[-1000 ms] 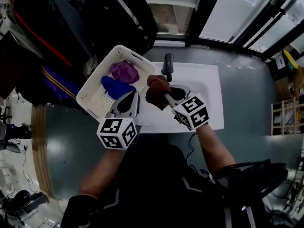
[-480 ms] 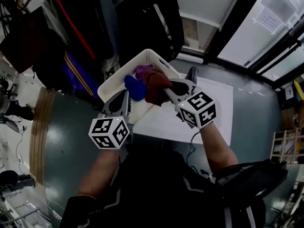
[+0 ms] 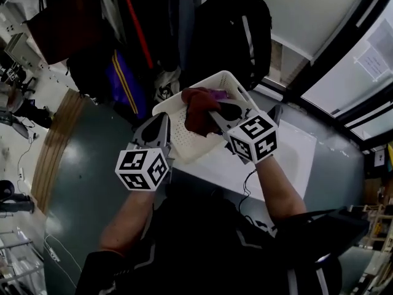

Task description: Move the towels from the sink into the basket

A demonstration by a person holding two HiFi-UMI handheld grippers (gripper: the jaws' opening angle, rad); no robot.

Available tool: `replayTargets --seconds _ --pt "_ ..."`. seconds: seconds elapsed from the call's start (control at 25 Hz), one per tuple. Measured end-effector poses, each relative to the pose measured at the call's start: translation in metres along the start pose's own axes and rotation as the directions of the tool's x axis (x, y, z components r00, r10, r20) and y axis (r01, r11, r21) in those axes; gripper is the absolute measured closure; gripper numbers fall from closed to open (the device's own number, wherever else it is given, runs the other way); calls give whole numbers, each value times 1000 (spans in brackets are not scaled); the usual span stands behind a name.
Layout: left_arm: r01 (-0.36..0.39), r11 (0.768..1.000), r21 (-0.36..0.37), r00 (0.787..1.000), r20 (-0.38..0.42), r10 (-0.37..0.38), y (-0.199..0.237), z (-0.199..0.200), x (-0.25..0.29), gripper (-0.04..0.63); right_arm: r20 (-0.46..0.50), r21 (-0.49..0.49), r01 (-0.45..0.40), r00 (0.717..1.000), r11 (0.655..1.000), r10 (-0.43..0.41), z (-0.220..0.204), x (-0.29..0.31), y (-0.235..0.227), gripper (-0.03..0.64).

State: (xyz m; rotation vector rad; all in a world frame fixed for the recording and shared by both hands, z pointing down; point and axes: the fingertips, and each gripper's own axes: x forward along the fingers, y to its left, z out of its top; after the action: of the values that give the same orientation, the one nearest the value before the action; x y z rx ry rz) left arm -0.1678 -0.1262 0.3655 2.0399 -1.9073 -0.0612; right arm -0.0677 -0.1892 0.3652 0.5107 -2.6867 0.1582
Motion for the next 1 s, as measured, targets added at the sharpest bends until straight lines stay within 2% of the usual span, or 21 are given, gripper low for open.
replayTargets --seconds 0.2,0.4,0.56,1.0 --pt "-58 998 4 998 4 58 25 -2 -9 592 -32 -1 -68 997 998 68 -5 40 13 574" --pt "-100 994 47 995 -9 100 49 -5 -12 592 -101 -1 -123 987 992 122 -22 78 22 574" --pt "-122 992 16 993 -8 122 61 -13 -10 592 -183 16 -133 974 991 133 -51 107 21 574" --pt "-141 990 15 988 -68 141 84 -41 1 592 -391 33 -209 897 977 205 -129 168 35 574"
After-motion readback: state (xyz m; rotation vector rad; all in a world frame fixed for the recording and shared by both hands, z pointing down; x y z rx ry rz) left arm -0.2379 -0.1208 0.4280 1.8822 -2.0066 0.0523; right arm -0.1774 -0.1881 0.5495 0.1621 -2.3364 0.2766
